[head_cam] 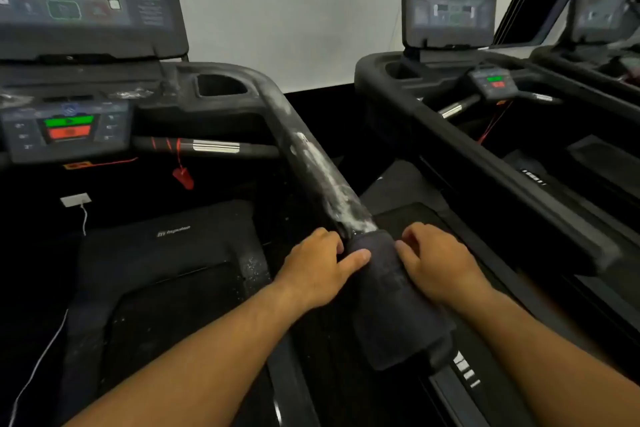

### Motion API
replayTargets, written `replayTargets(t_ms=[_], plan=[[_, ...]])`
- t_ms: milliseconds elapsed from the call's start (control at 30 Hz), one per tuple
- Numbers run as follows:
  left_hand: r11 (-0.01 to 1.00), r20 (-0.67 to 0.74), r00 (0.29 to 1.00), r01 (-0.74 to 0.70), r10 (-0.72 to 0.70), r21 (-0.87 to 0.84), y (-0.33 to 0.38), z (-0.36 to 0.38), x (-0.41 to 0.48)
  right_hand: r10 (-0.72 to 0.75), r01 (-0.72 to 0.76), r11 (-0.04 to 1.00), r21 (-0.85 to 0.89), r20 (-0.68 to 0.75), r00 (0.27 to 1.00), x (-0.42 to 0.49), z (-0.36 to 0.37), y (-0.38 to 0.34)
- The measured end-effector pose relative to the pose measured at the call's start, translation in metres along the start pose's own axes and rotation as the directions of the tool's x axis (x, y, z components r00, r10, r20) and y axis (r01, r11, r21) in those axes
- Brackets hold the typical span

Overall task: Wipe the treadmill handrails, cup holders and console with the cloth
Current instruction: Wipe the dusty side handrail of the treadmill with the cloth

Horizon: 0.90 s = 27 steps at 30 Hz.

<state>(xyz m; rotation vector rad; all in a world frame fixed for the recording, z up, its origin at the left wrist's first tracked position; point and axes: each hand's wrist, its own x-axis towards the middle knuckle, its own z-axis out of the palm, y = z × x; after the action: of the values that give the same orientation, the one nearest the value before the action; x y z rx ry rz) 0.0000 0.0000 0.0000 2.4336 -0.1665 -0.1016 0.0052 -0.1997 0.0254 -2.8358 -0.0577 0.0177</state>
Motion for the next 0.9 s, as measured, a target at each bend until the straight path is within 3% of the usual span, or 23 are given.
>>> replayTargets(t_ms=[100,200,333,433,533,600,767,900], plan=[[0.962,0.003,0.982,0.187,-0.190,-0.199,0.012,0.018,-0.001,0.144,-0.146,0.989,0.023,0.071,0.987,-0.006,0.009,0.003],[0.873,0.082,0.952,0.302,-0.294,-0.383,0.020,0.024,-0.004,0.165,-0.182,0.977,0.113,0.145,0.976,-0.012,0.020,-0.002],[0.925,0.067,0.977,0.213,-0.203,-0.315,0.024,0.024,-0.008,0.130,-0.140,0.975,0.174,0.065,0.989,-0.018,0.022,-0.004],[0.940,0.048,0.990,0.142,-0.134,-0.311,0.026,0.013,-0.005,0.014,-0.019,0.974,0.225,0.024,1.000,-0.028,0.018,-0.006],[0.932,0.008,0.995,0.093,-0.097,-0.351,0.032,-0.004,-0.001,-0.071,0.043,0.972,0.230,0.116,0.991,-0.038,0.017,-0.015],[0.930,0.003,0.999,0.037,-0.038,-0.367,0.039,-0.009,0.004,-0.040,0.016,0.990,0.137,0.181,0.983,-0.040,0.023,-0.023],[0.951,-0.002,0.994,-0.108,0.112,-0.290,0.058,-0.019,0.015,0.108,-0.113,0.993,0.026,0.138,0.985,-0.033,0.033,-0.039],[0.961,0.031,0.996,-0.070,0.081,-0.268,0.051,-0.027,0.020,0.035,-0.042,0.999,0.035,0.182,0.983,-0.036,0.026,-0.035]])
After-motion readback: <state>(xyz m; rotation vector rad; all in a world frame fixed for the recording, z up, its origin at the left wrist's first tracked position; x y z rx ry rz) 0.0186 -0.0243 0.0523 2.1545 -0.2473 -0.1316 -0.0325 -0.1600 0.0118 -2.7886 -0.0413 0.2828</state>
